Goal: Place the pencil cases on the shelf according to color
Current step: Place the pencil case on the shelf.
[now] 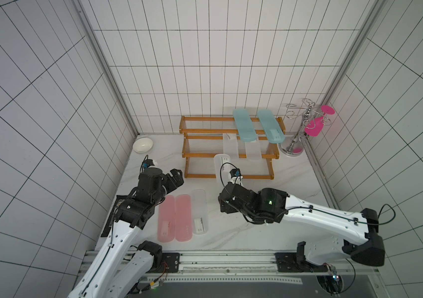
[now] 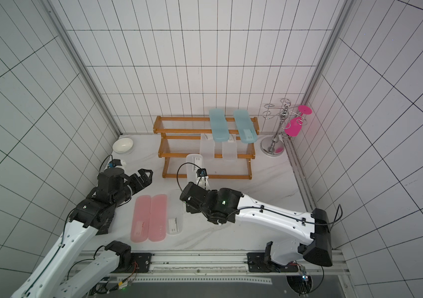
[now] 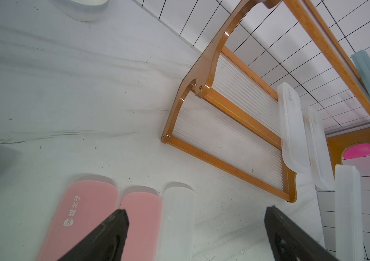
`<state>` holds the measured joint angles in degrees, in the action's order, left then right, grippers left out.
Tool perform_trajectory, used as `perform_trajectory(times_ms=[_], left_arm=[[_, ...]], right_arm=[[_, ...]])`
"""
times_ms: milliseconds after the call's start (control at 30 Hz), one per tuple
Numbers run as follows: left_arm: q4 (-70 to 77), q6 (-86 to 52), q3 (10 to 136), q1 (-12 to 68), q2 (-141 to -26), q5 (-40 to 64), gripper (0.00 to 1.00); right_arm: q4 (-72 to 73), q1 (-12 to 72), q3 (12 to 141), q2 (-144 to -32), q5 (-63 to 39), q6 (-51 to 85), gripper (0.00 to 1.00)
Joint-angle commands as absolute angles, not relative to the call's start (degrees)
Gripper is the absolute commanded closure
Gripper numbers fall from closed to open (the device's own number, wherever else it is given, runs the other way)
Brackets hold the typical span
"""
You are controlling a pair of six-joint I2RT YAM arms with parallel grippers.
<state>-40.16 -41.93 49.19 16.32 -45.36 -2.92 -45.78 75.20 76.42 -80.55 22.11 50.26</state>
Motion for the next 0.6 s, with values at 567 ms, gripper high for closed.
perform_trajectory(times_ms=[567], left_arm=[[-36.47, -40.52, 47.59, 15.09, -44.78, 0.2, 0.02]], right_arm=[[-43.59, 61.69, 96.5, -99.54, 12.16, 40.89, 0.3]])
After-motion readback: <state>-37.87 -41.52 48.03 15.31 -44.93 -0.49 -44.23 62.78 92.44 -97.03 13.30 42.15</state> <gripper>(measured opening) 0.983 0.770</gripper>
